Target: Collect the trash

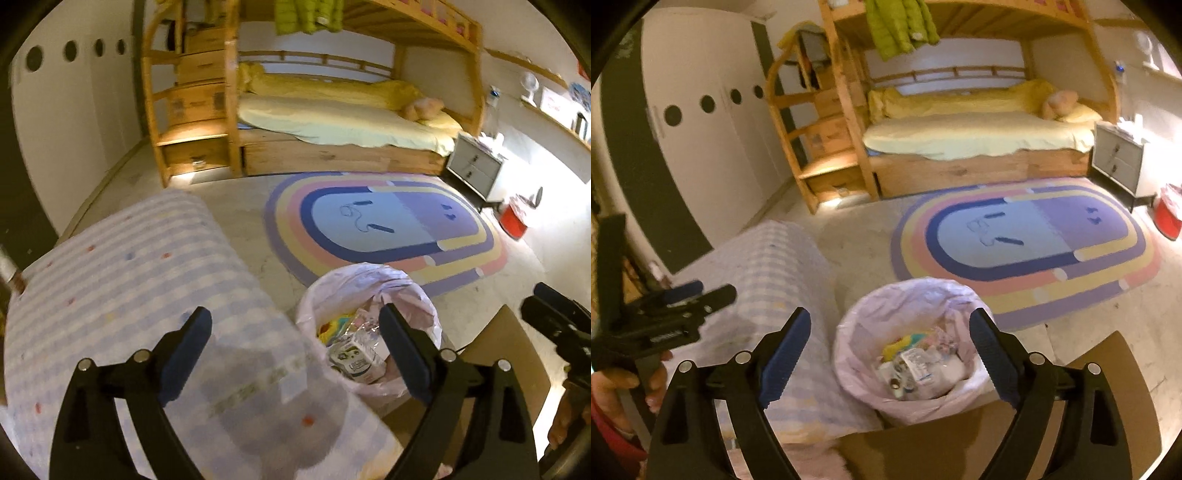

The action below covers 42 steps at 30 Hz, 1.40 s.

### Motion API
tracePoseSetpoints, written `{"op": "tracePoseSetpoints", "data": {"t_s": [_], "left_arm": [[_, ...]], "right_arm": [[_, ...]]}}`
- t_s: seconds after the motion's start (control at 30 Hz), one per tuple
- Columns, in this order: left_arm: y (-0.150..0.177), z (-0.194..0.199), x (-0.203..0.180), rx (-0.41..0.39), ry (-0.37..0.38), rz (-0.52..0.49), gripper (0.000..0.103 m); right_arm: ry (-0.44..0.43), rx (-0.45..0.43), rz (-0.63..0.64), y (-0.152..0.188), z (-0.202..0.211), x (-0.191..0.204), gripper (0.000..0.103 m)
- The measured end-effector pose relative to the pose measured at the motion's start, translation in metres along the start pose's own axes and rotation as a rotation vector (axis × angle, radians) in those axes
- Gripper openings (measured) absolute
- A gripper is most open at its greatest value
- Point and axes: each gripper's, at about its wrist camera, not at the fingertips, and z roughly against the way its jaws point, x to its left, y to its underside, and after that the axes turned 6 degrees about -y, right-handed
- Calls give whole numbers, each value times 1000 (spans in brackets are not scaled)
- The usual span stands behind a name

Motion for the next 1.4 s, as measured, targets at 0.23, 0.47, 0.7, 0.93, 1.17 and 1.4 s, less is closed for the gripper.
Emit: {"op": "tracePoseSetpoints", "data": {"t_s": [0.23, 0.47, 0.7, 0.93, 1.17, 1.4], "left_arm": [[10, 74, 32, -50, -62, 49, 96], [38, 142, 72, -30, -186, 93, 96], [79, 202, 123, 9, -307, 245, 96], [111, 249, 147, 25, -464, 295, 96], [130, 264, 161, 46, -514, 309, 96], [134, 267, 172, 37, -516, 340, 96]], "right_arm": [[-47, -21, 69, -6, 45, 54, 90], [-187, 27, 148, -3, 74, 121, 92], [-251, 59, 234, -3, 97, 172, 97], [-253, 73, 343, 6, 120, 216, 97], [-246, 101, 408, 15, 127, 233, 97], [-243, 112, 401, 15, 122, 234, 97]]}}
